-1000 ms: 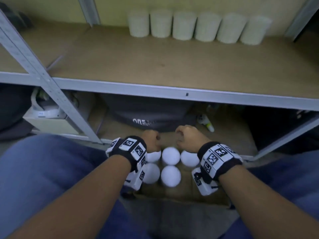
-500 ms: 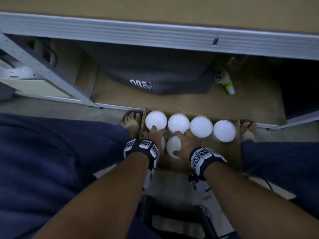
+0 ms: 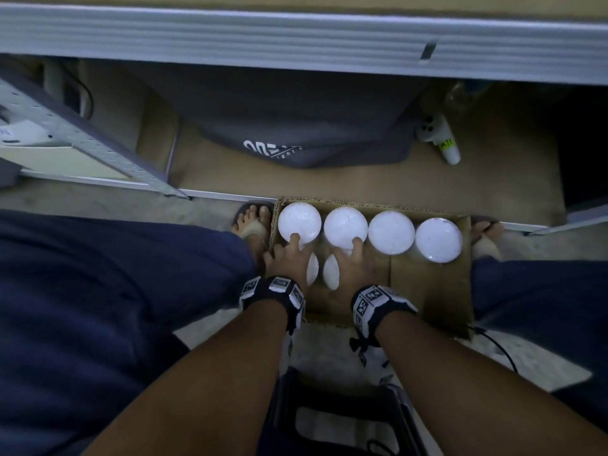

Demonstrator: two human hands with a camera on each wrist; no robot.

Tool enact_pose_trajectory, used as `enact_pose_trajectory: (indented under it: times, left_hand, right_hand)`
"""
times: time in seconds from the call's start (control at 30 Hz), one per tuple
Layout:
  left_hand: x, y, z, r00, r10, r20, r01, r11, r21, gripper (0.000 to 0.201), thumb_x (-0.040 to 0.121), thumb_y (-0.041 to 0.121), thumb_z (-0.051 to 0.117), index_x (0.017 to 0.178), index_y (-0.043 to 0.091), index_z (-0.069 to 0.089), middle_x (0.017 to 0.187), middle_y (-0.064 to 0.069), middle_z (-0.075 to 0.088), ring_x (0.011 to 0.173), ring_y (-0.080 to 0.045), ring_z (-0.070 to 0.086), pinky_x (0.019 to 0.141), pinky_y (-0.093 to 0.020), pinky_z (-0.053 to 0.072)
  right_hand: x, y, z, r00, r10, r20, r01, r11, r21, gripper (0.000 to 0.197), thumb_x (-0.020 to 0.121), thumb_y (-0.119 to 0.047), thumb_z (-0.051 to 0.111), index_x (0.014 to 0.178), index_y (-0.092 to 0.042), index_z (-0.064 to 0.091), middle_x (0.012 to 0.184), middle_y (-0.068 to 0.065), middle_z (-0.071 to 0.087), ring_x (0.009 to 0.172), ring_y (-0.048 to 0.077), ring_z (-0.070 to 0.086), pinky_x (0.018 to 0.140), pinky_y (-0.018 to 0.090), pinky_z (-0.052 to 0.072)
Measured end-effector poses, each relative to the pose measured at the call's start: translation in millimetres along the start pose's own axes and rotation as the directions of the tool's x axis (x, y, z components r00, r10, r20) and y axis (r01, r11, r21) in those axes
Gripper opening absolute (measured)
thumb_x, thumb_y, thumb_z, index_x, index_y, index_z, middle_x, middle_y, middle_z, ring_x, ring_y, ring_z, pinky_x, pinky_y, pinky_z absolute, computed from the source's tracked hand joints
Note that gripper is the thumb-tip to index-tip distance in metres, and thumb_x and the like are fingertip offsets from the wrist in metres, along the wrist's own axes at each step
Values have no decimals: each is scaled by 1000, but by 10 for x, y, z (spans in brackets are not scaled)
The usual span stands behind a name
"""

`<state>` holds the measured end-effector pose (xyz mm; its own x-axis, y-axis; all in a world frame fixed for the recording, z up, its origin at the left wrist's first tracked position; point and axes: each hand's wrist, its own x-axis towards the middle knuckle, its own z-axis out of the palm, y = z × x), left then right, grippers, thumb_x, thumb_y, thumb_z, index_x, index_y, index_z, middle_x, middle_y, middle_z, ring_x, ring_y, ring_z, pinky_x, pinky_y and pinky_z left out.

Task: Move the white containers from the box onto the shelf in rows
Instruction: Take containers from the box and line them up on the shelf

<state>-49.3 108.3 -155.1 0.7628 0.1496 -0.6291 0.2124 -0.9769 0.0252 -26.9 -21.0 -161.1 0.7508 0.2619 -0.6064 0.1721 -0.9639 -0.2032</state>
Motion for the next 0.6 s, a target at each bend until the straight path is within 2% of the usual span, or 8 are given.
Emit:
enact_pose_trajectory:
  times: [0.07, 0.17, 0.27, 0.33, 0.43, 0.47, 0.53, 0.6]
  left_hand:
    - [-19, -14, -84, 998, 27, 48, -24, 999, -46, 83, 73, 29, 72, 142, 33, 27, 140, -5, 30, 119, -37, 43, 95, -50, 40]
    - [-104, -8, -276, 996, 46, 77, -35, 990, -137, 86, 70, 41, 73, 141, 32, 26, 138, -5, 32, 124, -39, 40, 97, -54, 42]
    - [-232, 23, -526, 996, 64, 67, -50, 981, -190, 90, 67, 40, 75, 141, 28, 25, 140, -4, 30, 135, -39, 32, 104, -56, 38]
    - [-326, 71, -757, 994, 93, 56, -84, 986, -145, 96, 63, 39, 78, 142, 27, 25, 141, -3, 31, 136, -36, 32, 107, -51, 38]
    - [-497, 157, -1145, 984, 178, -28, -180, 978, -104, 90, 51, 42, 82, 129, 25, 41, 130, -3, 47, 119, -30, 50, 99, -43, 46]
    - [-575, 187, -1277, 978, 204, -47, -208, 971, -116, 86, 50, 41, 83, 125, 25, 44, 125, -3, 50, 114, -28, 52, 96, -41, 47]
    - [-719, 227, -1526, 968, 232, -99, -244, 960, -135, 84, 50, 42, 83, 124, 26, 46, 120, 0, 49, 110, -27, 52, 91, -40, 50]
    - [-919, 265, -1793, 953, 265, -146, -284, 951, -122, 87, 50, 46, 82, 127, 30, 45, 117, -1, 47, 110, -28, 51, 90, -42, 51]
  right_hand:
    - [-56, 48, -112, 999, -12, 42, 12, 1000, -19, 74, 72, -38, 72, 137, -28, 37, 145, 11, 20, 120, 33, 47, 102, 40, 41]
    - [-165, 39, -352, 998, -26, 54, 28, 999, -31, 76, 67, -47, 72, 133, -33, 36, 137, 8, 24, 111, 35, 51, 95, 44, 46]
    - [-250, 13, -640, 989, -18, 144, 19, 1000, -4, 90, 64, -43, 77, 140, -35, 28, 144, 7, 19, 124, 39, 40, 102, 48, 41]
    - [-364, -18, -901, 989, -45, 143, 48, 999, -19, 93, 64, -40, 78, 142, -31, 27, 146, 7, 24, 131, 35, 37, 107, 47, 37]
    - [-597, -6, -1324, 992, -103, 77, 106, 994, -37, 78, 66, -30, 76, 135, -24, 38, 139, 5, 42, 127, 30, 45, 103, 45, 42]
    - [-691, 11, -1472, 992, -112, 51, 113, 993, -27, 77, 66, -30, 76, 133, -23, 39, 137, 6, 44, 125, 30, 46, 101, 44, 44]
    - [-887, 55, -1745, 993, -115, -2, 115, 993, -27, 82, 64, -34, 78, 135, -24, 38, 135, 6, 40, 124, 31, 45, 101, 43, 45]
    - [-1113, 99, -2009, 993, -104, -52, 104, 995, 4, 90, 57, -41, 81, 134, -32, 36, 129, 3, 35, 119, 32, 47, 96, 43, 48]
